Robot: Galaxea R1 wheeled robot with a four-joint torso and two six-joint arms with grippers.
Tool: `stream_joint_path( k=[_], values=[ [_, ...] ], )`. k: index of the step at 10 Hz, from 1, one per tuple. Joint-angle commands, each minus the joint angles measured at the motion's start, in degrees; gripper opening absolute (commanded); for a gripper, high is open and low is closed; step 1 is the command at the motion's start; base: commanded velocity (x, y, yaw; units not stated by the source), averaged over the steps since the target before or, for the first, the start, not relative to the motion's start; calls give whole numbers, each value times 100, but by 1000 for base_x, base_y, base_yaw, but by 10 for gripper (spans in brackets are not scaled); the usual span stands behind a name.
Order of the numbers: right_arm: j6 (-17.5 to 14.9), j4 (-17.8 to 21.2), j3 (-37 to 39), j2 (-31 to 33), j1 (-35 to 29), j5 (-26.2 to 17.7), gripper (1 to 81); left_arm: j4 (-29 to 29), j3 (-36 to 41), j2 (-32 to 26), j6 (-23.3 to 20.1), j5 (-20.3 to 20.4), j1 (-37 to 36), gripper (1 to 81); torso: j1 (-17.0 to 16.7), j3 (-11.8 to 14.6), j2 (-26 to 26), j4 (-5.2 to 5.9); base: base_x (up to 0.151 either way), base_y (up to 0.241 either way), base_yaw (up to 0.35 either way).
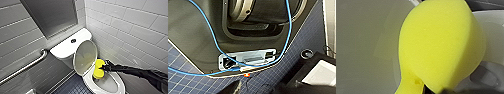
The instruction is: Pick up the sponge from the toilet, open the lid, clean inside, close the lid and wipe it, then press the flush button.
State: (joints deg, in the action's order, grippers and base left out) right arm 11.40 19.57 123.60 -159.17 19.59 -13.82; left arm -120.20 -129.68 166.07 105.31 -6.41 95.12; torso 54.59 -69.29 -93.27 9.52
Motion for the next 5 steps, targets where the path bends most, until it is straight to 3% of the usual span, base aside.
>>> stream_joint_path(
  k=[1, 5],
  values=[
    [3, -233, 742, -582, -635, -348, 10, 5, 83, -47, 24, -132, 310, 811, 0, 0, 0, 0, 0, 0, 0],
    [12, -252, 1155, -689, -591, -341, 10, 14, 92, -56, 33, -18, 371, 811, 0, -2, 0, 0, 0, 0, 0]
  ],
)
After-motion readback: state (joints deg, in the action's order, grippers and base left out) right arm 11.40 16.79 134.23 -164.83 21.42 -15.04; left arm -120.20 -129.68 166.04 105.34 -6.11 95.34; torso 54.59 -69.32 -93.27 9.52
